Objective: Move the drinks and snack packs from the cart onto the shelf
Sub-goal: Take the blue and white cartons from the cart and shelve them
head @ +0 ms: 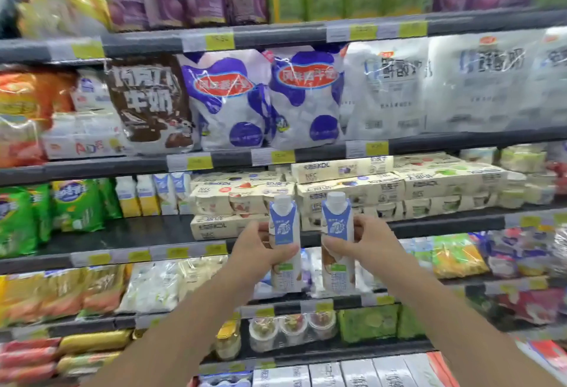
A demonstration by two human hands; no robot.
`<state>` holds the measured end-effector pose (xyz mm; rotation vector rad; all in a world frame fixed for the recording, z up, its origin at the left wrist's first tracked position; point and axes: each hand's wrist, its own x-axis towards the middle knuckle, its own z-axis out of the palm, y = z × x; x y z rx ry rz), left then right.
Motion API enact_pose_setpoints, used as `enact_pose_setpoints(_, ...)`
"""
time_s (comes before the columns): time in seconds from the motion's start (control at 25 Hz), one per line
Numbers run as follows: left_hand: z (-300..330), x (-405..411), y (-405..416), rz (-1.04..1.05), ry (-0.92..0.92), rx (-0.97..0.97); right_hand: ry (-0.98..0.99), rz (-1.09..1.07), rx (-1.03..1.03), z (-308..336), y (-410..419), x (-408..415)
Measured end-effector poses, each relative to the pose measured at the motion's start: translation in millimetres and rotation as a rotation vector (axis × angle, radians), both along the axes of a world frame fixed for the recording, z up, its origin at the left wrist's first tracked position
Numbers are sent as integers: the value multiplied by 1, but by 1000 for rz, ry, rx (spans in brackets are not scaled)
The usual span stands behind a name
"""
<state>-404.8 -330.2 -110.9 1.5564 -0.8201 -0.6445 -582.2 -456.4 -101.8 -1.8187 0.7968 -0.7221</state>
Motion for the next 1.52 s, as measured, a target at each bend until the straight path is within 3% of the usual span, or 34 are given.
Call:
enact_pose_setpoints(0.32,3,213,133,231,-16,-6,26,203,-9,-4,104,245)
enact_pose_setpoints(0.6,-8,316,137,330,-45,-25,49,248,-39,-8,121,360)
enact_pose_setpoints(0.96,-19,390,87,400,-166,34,32,101,-249,-10,103,450)
enact_pose_setpoints(1.24,-23,411,44,288,-219,-47,55,-92,-277,-12,78,474)
enact_pose_setpoints(1.52,-28,421,53,172,-532,104,270,-208,-407,-15,77,481)
